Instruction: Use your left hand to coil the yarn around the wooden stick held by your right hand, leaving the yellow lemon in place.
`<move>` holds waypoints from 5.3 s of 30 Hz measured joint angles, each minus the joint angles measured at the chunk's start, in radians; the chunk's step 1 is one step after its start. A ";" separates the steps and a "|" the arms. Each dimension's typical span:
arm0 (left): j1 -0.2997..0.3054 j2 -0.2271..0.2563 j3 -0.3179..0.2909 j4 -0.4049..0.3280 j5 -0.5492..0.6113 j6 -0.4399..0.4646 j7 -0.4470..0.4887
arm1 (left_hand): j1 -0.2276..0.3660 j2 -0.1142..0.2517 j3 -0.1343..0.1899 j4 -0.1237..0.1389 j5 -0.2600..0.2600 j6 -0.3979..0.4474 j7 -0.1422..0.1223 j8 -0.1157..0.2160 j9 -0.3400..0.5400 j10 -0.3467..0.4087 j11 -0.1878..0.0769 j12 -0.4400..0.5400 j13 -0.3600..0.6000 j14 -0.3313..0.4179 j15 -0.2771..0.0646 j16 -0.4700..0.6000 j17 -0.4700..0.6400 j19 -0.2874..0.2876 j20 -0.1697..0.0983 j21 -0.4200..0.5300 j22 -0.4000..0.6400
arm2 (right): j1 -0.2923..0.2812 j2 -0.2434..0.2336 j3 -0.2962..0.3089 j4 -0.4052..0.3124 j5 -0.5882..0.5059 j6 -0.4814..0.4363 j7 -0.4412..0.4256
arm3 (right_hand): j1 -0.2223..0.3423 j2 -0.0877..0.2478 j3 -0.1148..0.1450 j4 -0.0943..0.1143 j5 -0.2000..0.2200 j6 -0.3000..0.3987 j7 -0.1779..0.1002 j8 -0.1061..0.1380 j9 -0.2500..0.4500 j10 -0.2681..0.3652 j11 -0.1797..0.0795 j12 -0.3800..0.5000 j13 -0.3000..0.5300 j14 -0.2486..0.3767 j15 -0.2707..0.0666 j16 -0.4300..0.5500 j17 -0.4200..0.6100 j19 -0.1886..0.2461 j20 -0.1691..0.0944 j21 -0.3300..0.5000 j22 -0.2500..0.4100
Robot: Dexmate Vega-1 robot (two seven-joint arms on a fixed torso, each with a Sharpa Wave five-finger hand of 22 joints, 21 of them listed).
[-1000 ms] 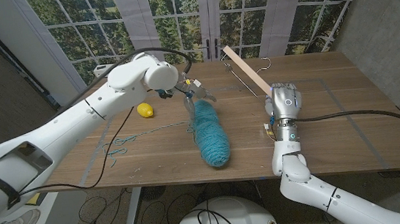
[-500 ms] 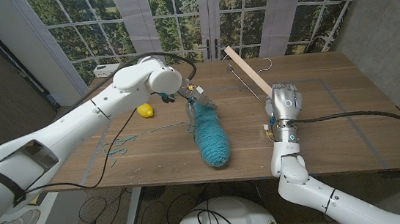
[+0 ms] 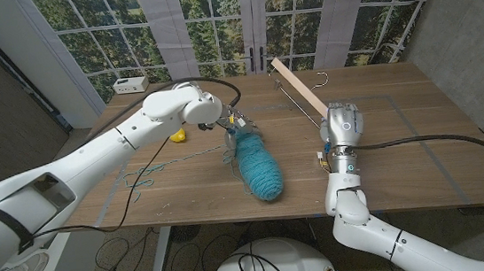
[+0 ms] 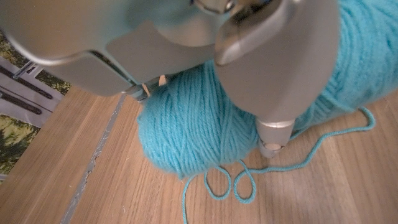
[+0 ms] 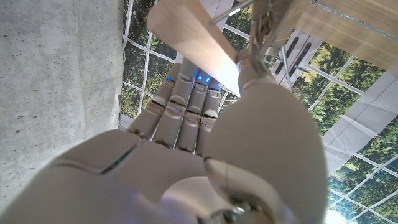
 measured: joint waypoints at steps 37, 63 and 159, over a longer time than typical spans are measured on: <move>0.063 -0.023 0.069 0.128 0.272 -0.022 0.413 | 0.021 -0.075 0.029 -0.174 -0.330 0.516 0.087 0.585 0.108 0.835 -0.195 0.639 0.349 1.197 -0.147 0.505 0.280 0.779 -0.143 0.862 0.305 | 0.052 -0.007 -0.044 0.016 -0.022 -0.034 0.060 | 0.000 0.000 -0.007 -0.001 0.006 0.003 -0.003 0.001 -0.009 0.000 0.000 -0.009 0.030 0.007 -0.003 -0.024 0.038 -0.014 0.007 0.022 0.000; 0.273 0.146 -0.135 -0.027 0.273 0.075 1.040 | -0.032 -0.058 0.272 0.084 -0.051 0.652 0.016 0.689 0.376 0.837 -0.199 0.886 0.679 1.266 -0.143 0.773 0.280 0.863 -0.152 1.110 0.293 | 0.017 -0.017 -0.017 -0.014 -0.023 -0.019 0.023 | 0.007 -0.007 -0.011 0.000 0.003 0.003 -0.004 -0.004 -0.002 0.000 0.000 -0.011 0.045 0.007 -0.004 -0.039 0.061 -0.023 0.005 0.031 0.000; 0.177 -0.006 -0.422 -0.422 0.336 0.334 0.728 | -0.054 -0.036 0.323 0.059 -0.010 0.638 0.001 0.720 0.441 0.835 -0.202 0.843 0.867 1.262 -0.147 0.819 0.282 0.830 -0.152 1.244 0.197 | -0.200 0.137 0.295 0.097 -0.638 0.578 -0.220 | 0.004 -0.004 -0.063 0.020 -0.006 -0.002 -0.041 0.009 0.044 -0.013 -0.038 -0.024 0.129 0.018 -0.047 -0.112 0.157 -0.103 0.014 0.077 0.003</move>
